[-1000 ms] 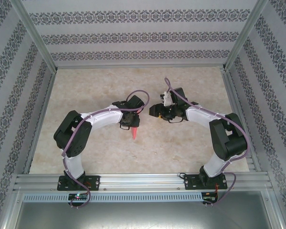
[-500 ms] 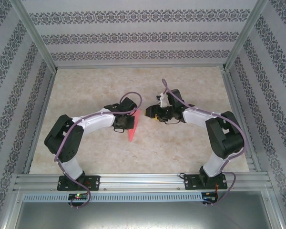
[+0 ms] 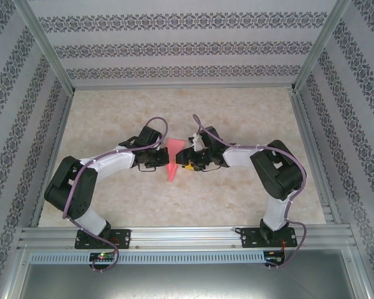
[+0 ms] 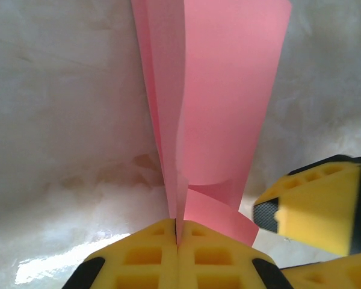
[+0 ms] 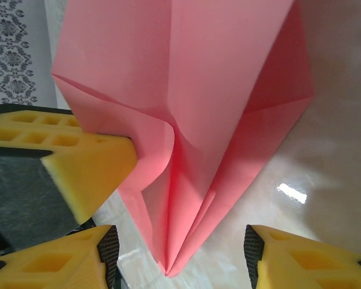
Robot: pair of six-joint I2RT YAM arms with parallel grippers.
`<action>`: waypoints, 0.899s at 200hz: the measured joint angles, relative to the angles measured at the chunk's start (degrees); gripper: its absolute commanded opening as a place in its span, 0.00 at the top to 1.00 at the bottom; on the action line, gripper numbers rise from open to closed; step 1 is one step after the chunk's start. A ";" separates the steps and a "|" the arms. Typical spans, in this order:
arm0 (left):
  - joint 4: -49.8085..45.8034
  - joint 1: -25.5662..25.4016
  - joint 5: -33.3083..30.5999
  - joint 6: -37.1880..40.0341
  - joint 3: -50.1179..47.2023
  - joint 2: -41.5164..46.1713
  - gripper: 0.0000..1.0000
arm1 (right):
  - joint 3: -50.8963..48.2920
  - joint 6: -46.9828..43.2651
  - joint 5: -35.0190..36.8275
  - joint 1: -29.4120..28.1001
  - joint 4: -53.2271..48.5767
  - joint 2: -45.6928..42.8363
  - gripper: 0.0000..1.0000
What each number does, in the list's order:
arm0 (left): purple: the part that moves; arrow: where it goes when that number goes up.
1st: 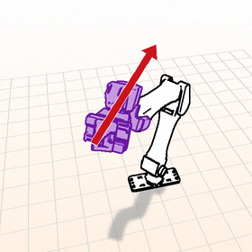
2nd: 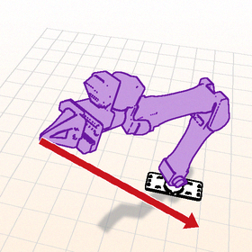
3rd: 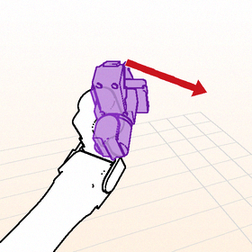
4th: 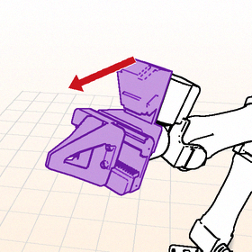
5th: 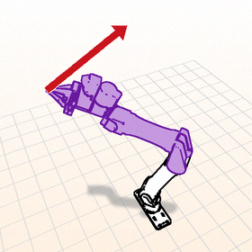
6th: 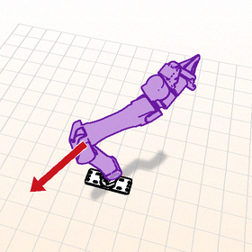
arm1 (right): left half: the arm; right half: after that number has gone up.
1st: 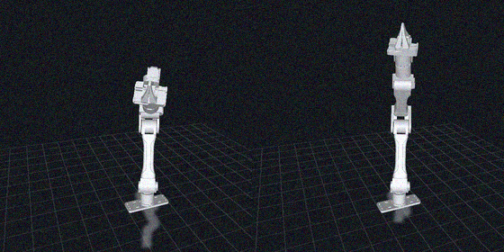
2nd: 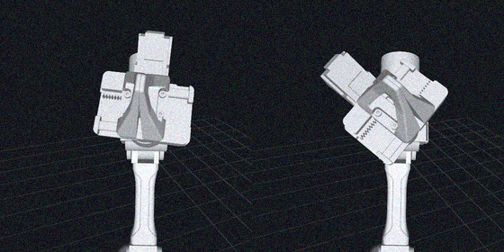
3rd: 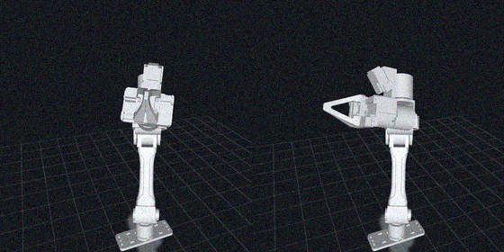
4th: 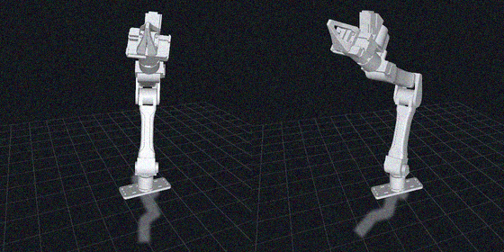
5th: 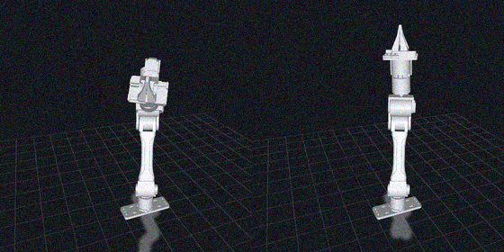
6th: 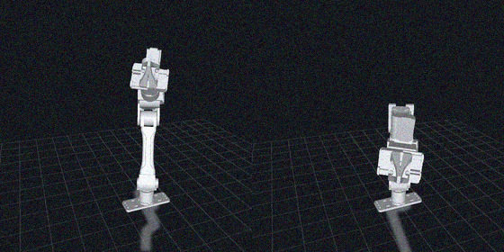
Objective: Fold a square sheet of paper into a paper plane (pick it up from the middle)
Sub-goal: Move a paper plane to the center of the table.
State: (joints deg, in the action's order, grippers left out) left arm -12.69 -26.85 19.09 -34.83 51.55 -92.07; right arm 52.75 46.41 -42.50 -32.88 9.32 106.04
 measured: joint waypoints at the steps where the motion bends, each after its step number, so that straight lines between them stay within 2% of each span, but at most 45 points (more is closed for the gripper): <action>1: 0.07 0.00 0.02 0.00 -0.02 0.00 0.95 | 0.02 0.11 0.00 -0.02 0.04 0.11 0.41; 37: 1.97 0.48 1.79 -0.28 -1.16 0.00 0.95 | 0.57 1.46 0.00 -0.66 0.44 1.38 0.43; 81: 3.65 0.74 3.02 -0.96 -1.95 0.00 0.95 | 2.21 2.71 -0.02 -1.01 1.33 2.14 0.53; 141: 6.23 1.38 4.52 -2.36 -2.99 0.00 0.95 | 2.93 3.21 -0.44 -1.64 1.90 3.65 0.58; 180: 8.66 2.12 5.49 -3.89 -4.74 0.11 0.95 | 3.67 3.19 -0.42 -2.64 1.81 4.44 0.71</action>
State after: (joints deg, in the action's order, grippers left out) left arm -4.03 -24.73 24.58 -38.72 46.81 -91.96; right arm 56.42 49.60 -42.92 -35.53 11.14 110.48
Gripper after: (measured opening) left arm 0.063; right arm 0.333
